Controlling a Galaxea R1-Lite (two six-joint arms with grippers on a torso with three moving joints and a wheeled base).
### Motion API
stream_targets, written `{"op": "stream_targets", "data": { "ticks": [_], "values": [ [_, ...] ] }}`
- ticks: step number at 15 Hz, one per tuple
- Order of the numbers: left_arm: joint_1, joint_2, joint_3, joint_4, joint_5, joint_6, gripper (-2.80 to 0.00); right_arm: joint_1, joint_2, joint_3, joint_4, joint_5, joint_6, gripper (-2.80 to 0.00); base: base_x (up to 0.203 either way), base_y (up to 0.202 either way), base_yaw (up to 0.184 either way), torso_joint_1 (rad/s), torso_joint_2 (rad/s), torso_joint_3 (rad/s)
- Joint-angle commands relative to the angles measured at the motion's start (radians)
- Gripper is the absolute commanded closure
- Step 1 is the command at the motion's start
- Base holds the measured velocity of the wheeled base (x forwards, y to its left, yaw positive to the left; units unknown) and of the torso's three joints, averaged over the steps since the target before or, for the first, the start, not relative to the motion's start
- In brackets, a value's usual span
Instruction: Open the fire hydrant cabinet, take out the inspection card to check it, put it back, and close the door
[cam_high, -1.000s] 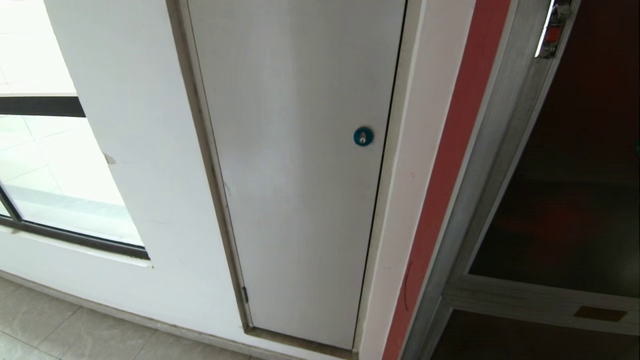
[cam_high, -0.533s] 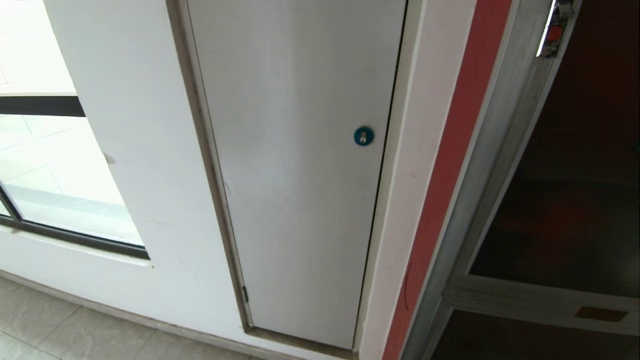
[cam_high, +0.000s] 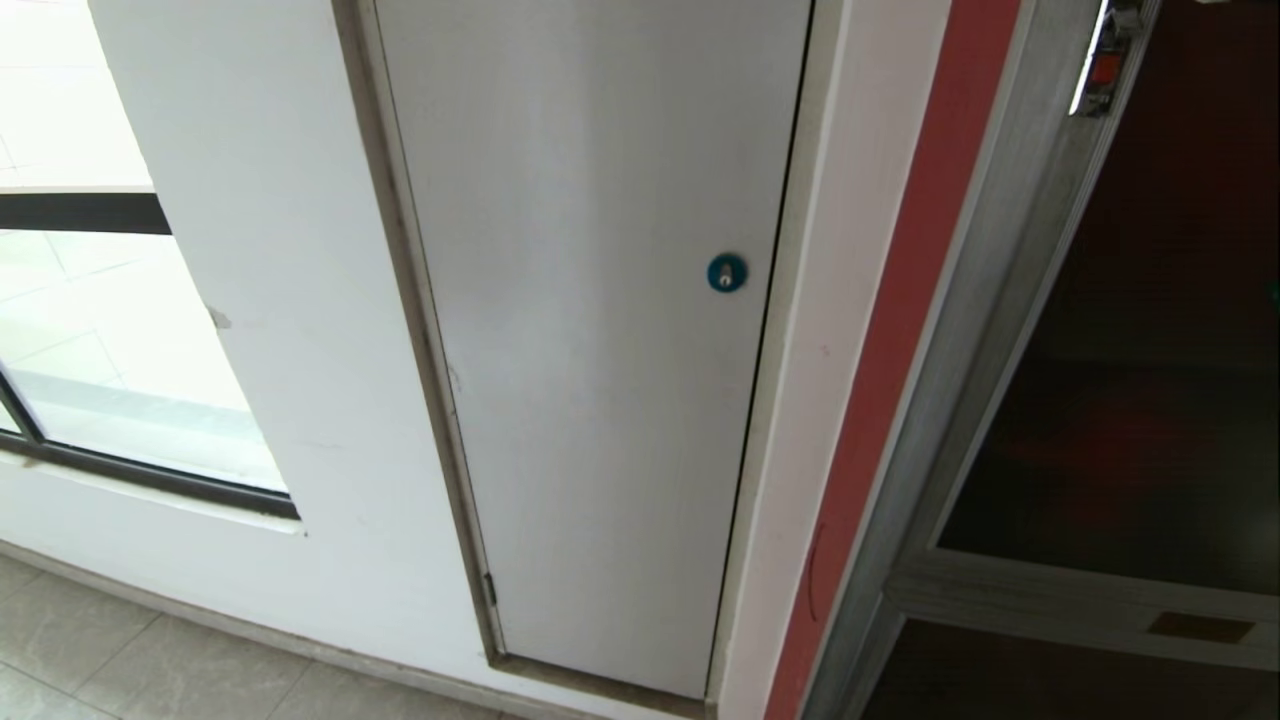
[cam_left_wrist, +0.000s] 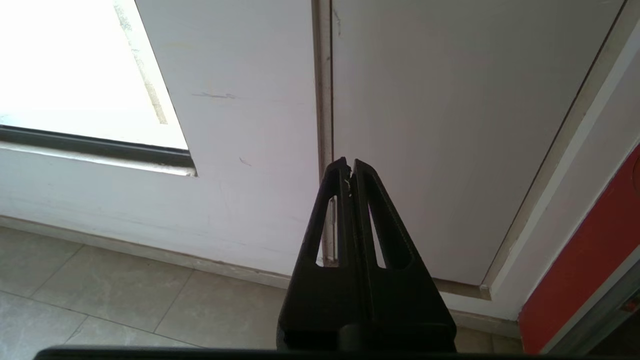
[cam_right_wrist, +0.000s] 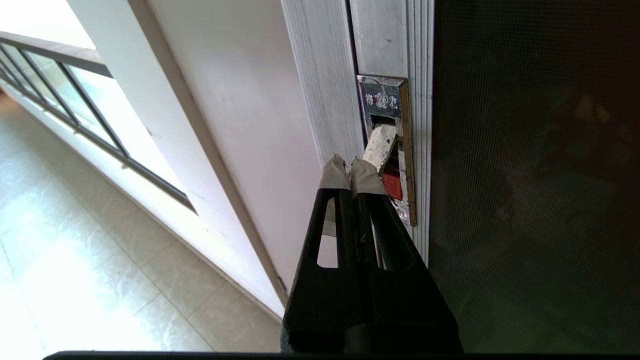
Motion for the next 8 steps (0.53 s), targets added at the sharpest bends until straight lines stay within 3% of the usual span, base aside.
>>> {"op": "stream_targets", "data": {
  "ticks": [1,8],
  "values": [
    [0.0,0.001,0.008,-0.001,0.0,0.0,0.0,0.019,0.014,0.0,-0.003,0.001,-0.002,0.0,0.0,0.0,0.0,0.0,0.0,0.0],
    [0.0,0.001,0.008,-0.001,0.0,0.0,0.0,0.024,0.037,0.0,-0.024,0.001,-0.003,0.0,0.0,0.0,0.0,0.0,0.0,0.0]
  ]
}}
